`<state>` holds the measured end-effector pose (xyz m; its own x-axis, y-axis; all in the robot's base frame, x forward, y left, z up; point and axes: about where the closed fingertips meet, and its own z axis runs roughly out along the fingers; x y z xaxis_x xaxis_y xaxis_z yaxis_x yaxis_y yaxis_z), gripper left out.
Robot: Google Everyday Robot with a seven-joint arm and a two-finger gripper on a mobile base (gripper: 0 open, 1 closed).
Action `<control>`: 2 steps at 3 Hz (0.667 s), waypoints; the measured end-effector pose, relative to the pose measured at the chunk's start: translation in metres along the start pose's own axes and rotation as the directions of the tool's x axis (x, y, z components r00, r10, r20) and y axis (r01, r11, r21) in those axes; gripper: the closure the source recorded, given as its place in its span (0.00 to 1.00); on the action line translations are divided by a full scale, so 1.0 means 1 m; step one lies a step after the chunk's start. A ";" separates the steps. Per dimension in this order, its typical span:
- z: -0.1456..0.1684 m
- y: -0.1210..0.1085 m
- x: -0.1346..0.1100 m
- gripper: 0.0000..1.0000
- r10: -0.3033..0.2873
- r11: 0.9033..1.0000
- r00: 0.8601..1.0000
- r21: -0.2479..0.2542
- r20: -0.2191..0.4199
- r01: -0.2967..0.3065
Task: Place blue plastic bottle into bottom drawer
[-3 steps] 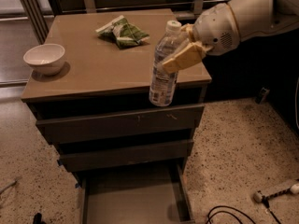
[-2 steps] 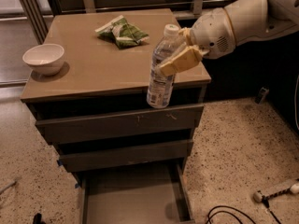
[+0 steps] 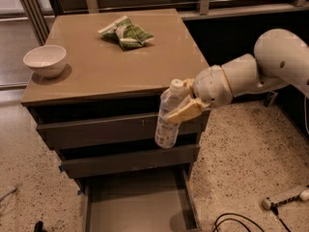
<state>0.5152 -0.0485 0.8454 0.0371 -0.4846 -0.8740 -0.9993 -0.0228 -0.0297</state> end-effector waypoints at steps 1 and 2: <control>0.051 0.040 0.088 1.00 0.073 0.992 0.996 -0.101 -0.059 -0.079; 0.051 0.039 0.088 1.00 0.073 0.992 0.996 -0.101 -0.059 -0.078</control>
Offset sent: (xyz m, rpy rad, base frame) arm -0.0250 -0.0019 -0.0824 -0.0470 0.0820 0.0325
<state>0.4787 -0.0471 0.7427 -0.0354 -0.5356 -0.8438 -0.9935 -0.0726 0.0878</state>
